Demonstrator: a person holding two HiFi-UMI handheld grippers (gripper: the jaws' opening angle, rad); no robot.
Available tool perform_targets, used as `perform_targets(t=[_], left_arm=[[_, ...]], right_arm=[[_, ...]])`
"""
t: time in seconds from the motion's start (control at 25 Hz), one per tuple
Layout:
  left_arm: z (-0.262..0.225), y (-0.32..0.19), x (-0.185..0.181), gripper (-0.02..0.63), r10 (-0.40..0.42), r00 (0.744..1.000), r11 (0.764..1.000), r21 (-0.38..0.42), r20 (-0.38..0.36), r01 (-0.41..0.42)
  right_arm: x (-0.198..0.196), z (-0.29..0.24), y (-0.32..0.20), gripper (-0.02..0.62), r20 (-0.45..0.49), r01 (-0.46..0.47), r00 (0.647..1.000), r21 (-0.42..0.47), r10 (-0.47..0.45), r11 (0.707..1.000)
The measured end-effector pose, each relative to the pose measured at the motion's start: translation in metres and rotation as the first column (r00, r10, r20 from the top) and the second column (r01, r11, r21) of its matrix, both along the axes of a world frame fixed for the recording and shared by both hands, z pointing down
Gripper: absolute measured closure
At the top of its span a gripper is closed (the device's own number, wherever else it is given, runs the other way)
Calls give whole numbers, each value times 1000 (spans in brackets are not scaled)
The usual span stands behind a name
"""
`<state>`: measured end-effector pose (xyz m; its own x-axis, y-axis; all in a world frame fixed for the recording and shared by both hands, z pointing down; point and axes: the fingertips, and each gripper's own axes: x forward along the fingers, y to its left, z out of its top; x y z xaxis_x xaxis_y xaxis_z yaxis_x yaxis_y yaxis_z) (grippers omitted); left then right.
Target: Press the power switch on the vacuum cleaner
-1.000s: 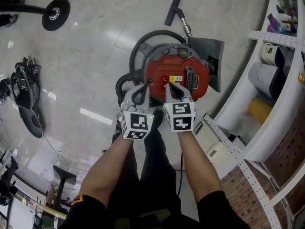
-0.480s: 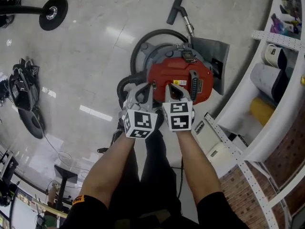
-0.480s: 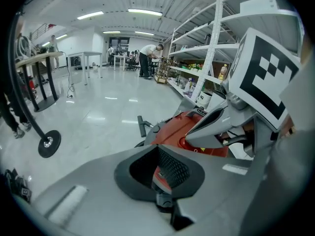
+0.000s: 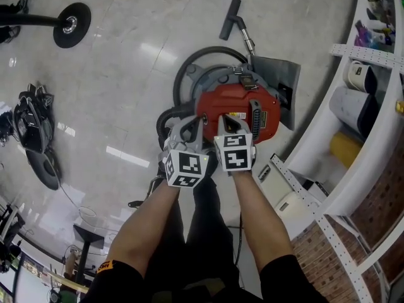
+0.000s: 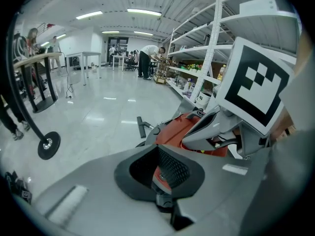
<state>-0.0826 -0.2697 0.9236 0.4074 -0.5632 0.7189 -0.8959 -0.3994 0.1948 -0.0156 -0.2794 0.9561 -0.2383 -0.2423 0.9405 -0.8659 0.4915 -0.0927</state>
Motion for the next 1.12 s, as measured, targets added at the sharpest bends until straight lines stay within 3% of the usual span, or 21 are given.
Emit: perform_targets(t=[0.16,0.36,0.52,0.68,0.88,1.12], left_arm=[[-15,-4,-1,592,-3,1000,1000,5,-5,3],[-53,-7,-2,592,-12,1000,1000,24,10,11],[-100,-9,9,592,-21,1000,998,67,-12,22],[-154,-6,27,592,21,998,991,132,-59,-13],[-217,29,49,592,32,997,986,165,-70,-20],[-281,52,68,592,-16,995,977,210,-96,36]], right_arm=[[4,-15,-8,603,10,-34,999,44,33,998],[1,-73,-17,603,62,-74,996,131,66,989],[5,-129,-14,603,111,-94,991,205,73,974],[19,-180,-5,603,155,-109,985,271,69,956],[38,-243,34,603,203,-118,978,311,55,943],[63,-318,56,603,257,-143,966,408,37,902]])
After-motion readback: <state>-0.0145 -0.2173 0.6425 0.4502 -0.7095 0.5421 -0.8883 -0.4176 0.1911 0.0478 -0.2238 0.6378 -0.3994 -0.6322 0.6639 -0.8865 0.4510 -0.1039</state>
